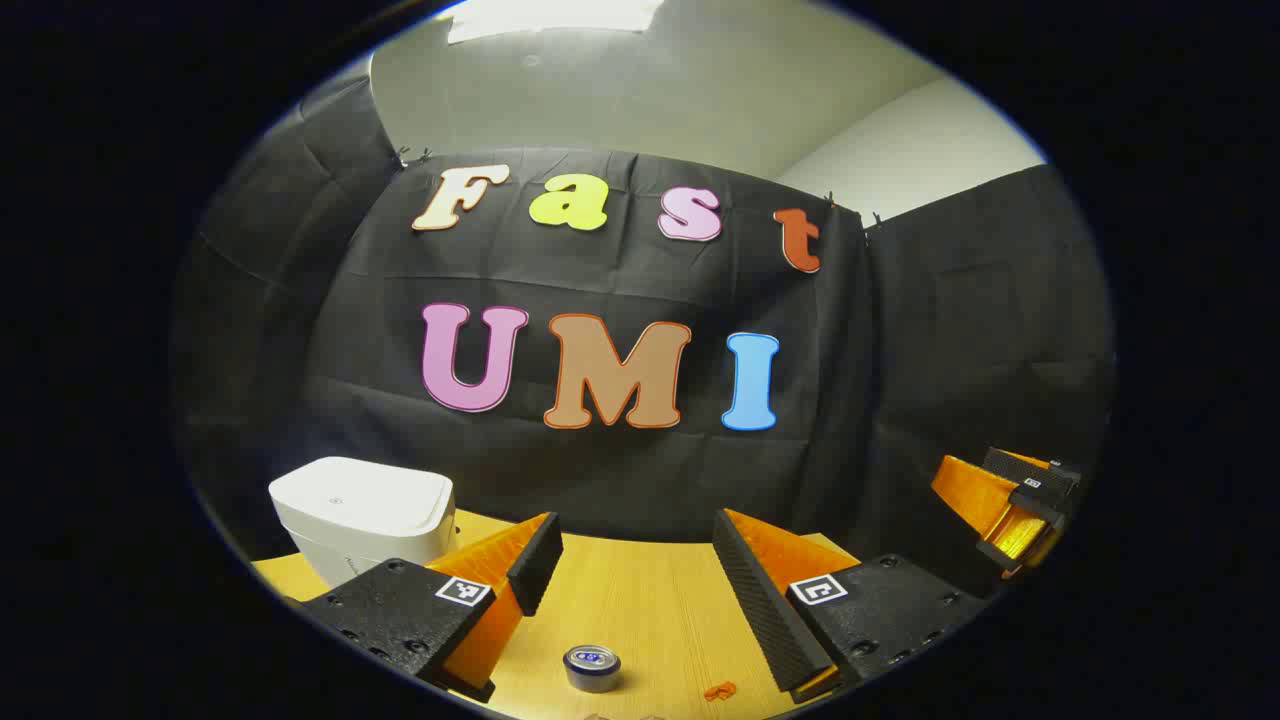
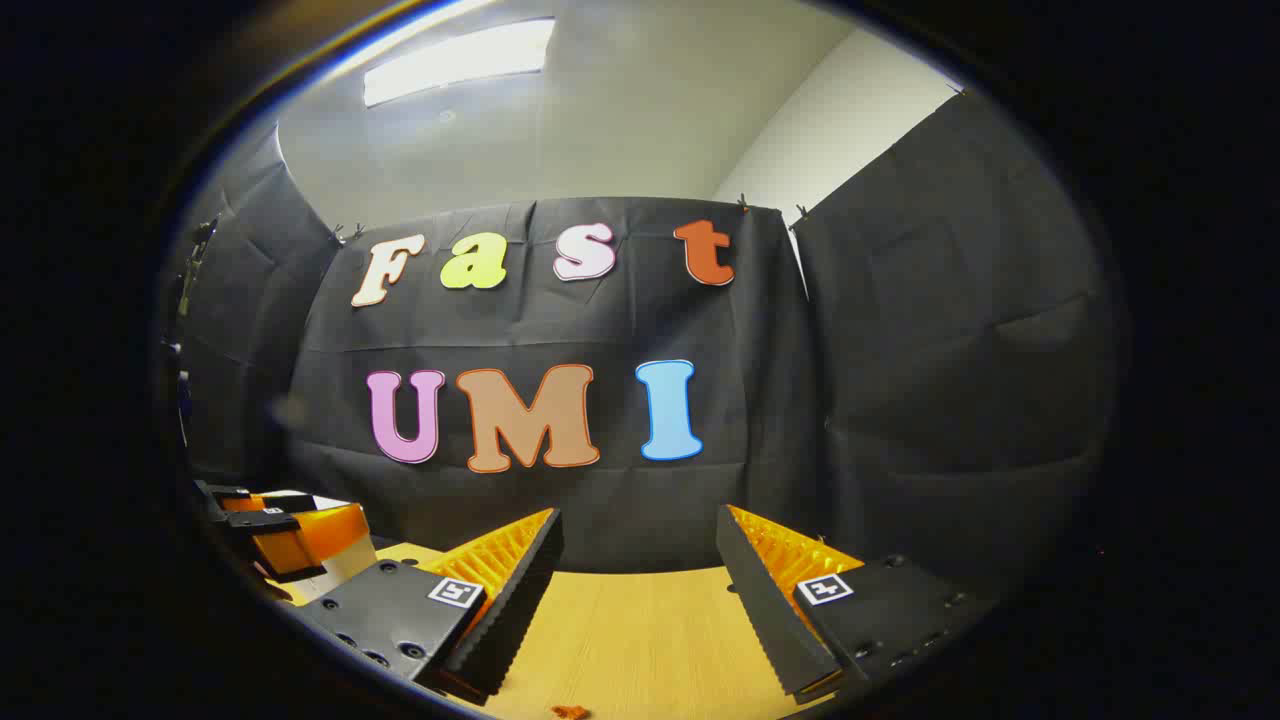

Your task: Press the lid of the desktop garbage bin to open it, pick up the crumpled paper on the desktop and throw it into the bin, then pick up the pop can on the desktop and drop it into the bin, and finally close the garbage bin lid.

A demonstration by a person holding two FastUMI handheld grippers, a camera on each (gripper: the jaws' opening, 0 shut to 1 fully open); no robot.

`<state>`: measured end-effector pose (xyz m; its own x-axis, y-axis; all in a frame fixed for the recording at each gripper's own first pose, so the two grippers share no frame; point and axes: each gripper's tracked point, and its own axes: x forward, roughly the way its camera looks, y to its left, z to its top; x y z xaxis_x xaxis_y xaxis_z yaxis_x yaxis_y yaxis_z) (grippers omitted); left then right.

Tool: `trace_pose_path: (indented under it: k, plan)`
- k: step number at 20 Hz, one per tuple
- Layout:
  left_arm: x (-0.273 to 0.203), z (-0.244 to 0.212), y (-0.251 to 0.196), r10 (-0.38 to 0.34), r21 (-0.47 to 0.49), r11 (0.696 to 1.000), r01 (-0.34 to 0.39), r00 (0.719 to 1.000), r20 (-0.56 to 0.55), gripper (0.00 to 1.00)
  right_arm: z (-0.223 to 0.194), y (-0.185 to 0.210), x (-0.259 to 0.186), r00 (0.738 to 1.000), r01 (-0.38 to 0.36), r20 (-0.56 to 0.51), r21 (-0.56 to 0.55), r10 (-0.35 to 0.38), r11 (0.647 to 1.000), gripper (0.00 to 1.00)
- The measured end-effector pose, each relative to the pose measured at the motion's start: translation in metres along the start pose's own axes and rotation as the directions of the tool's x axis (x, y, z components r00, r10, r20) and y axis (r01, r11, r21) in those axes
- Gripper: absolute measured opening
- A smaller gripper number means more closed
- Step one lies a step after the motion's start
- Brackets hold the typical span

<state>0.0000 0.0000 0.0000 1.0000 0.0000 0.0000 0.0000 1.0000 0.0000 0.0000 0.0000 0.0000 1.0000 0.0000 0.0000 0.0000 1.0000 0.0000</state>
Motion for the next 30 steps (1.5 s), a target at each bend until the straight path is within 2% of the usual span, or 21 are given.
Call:
trace_pose_path:
  k: [11, 18, 25, 30]
  plan:
    - [-0.014, -0.002, 0.01, 0.05, 0.019, 0.999, -0.05, 0.999, -0.005, 0.93, -0.002, 0.01, -0.006, 0.998, -0.06, 0.003, 0.012, 0.06, 0.998, 0.98]
    - [-0.023, 0.005, 0.014, 0.073, 0.042, 0.996, -0.074, 0.997, 0.017, 0.93, 0.001, 0.008, -0.012, 0.997, -0.07, 0.014, 0.002, 0.07, 0.998, 0.98]
    - [-0.026, 0.011, 0.013, 0.086, 0.051, 0.995, -0.088, 0.996, 0.035, 0.92, 0.008, -0.01, -0.01, 0.999, -0.041, 0.034, -0.012, 0.041, 0.999, 0.98]
    - [-0.029, 0.012, 0.016, 0.1, 0.062, 0.993, -0.103, 0.994, 0.04, 0.92, 0.004, -0.005, -0.01, 0.998, -0.059, 0.023, -0.011, 0.06, 0.998, 0.98]
